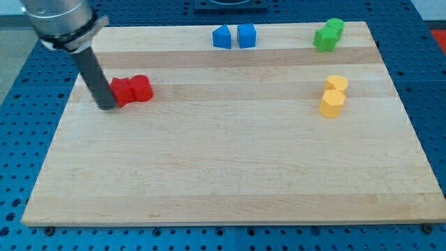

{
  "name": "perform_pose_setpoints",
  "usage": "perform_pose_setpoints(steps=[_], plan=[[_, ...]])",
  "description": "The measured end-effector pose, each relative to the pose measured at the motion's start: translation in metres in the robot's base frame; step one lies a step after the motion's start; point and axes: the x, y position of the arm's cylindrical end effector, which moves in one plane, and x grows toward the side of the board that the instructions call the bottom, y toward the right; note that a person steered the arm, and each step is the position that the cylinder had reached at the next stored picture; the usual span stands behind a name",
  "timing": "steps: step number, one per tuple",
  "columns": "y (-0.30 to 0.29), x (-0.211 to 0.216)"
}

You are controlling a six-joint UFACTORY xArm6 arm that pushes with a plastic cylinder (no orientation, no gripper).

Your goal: Slide the red circle towards center

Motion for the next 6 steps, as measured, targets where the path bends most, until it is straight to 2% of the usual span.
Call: perform_pose_setpoints(steps=[4,6], plan=[[0.08,-0.096],[0.085,-0.129]])
